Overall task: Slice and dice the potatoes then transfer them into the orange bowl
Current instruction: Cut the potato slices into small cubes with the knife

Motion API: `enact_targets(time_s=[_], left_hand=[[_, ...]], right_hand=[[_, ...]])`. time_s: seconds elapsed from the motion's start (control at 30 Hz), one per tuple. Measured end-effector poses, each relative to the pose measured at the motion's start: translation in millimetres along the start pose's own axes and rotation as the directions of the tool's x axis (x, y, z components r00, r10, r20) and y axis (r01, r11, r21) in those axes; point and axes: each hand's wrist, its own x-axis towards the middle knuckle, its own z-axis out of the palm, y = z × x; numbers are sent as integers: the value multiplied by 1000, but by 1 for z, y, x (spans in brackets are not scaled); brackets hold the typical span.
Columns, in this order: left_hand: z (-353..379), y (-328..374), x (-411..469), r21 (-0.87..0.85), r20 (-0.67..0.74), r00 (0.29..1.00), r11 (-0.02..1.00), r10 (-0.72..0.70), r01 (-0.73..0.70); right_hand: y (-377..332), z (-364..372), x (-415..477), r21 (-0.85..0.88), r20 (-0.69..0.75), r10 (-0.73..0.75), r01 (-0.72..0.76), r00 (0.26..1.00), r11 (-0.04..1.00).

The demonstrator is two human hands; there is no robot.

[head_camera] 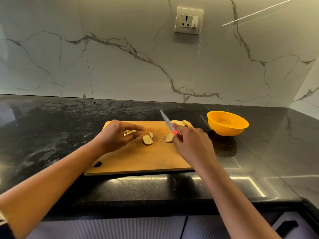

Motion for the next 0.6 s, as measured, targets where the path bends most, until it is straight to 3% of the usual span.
enact_targets(time_s=[0.07, 0.13, 0.27, 0.5, 0.6], left_hand=[[1, 0, 15, 56, 62, 996, 997, -57, 53], [2, 2, 34, 186, 216, 967, 978, -134, 94], [11, -1, 55, 283, 384, 909, 958, -161, 50], [13, -18, 43, 222, 288, 957, 975, -41, -25], [12, -18, 40, 259, 310, 951, 962, -1, -83]], right_hand=[[3, 13, 15, 29, -88, 40, -38, 995, 999], [6, 24, 20, 65, -135, 56, -47, 989, 997], [14, 32, 19, 82, -161, 25, -12, 987, 997], [14, 40, 20, 66, -119, -25, 33, 993, 997], [14, 41, 19, 80, -125, -22, 32, 992, 996]])
